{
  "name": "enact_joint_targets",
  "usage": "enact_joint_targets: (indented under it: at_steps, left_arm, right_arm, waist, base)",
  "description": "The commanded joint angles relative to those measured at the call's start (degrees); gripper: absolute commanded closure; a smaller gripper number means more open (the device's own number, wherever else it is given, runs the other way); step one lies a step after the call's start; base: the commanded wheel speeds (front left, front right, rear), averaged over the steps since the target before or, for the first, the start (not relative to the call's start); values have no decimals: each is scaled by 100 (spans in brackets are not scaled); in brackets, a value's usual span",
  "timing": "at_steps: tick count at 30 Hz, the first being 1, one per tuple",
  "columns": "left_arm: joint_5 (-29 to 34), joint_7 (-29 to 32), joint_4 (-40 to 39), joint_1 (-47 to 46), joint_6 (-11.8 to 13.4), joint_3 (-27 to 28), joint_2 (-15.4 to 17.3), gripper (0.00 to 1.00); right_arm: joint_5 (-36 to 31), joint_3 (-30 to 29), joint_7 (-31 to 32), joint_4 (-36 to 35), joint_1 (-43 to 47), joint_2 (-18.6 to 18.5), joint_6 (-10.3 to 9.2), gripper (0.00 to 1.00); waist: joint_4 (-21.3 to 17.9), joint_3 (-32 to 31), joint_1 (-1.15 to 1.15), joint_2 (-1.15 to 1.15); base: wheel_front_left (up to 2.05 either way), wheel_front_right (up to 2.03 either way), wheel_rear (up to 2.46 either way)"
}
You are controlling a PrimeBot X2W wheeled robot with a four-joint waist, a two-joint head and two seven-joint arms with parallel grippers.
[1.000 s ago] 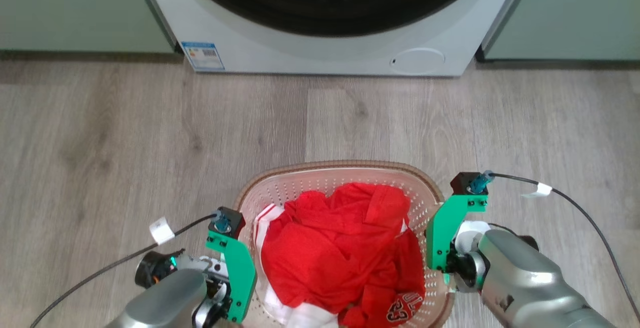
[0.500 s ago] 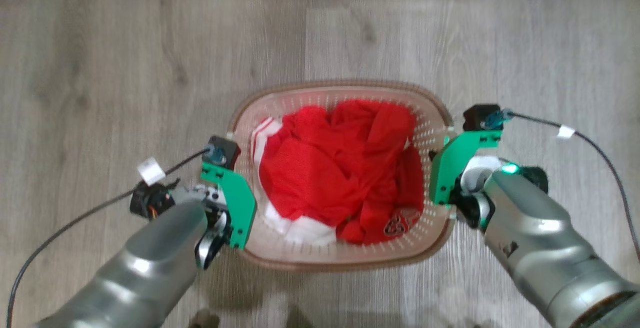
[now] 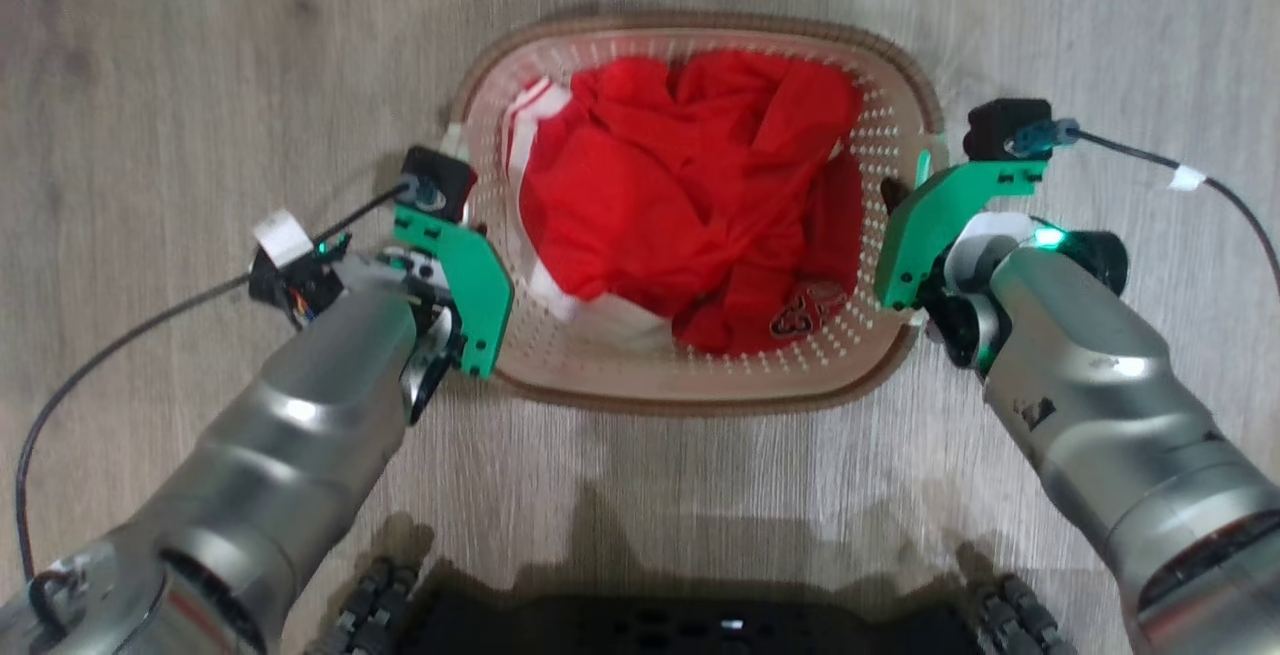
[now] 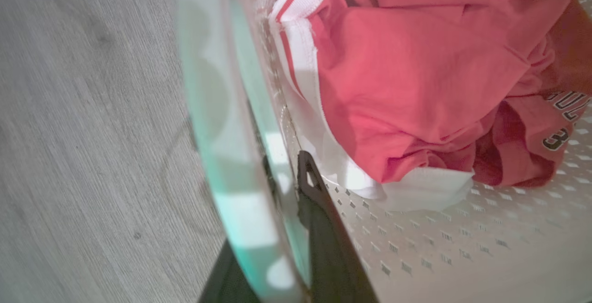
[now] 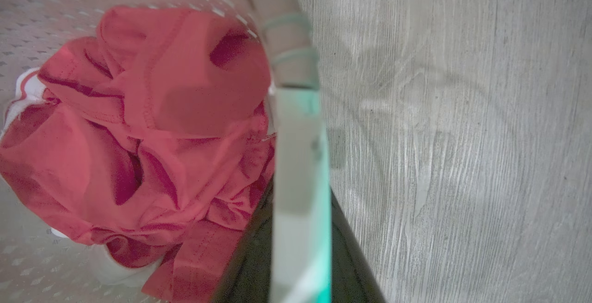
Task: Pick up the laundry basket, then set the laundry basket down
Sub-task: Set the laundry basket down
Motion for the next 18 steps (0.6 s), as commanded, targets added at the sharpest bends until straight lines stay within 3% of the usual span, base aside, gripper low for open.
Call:
enact_joint_targets:
  at_steps: [1, 11, 18]
  left_arm:
    - [160, -133, -2, -146, -139, 3, -127, 100]
    - [74, -425, 614, -535, -160, -17, -333, 100]
    - [-119, -481, 439, -579, -108, -116, -345, 100]
  right_arm:
    - [-99, 154, -136, -137, -105, 255, 89, 100]
    - [-29, 322, -406, 75, -420, 255, 89, 100]
    - [-35, 470, -513, 267, -620, 255, 89, 100]
  waist:
    - [25, 301, -1, 0]
    - [173, 752, -1, 0]
    - [268, 926, -1, 0]
  base:
    - [0, 0, 0]
    - [0, 0, 0]
    - [0, 0, 0]
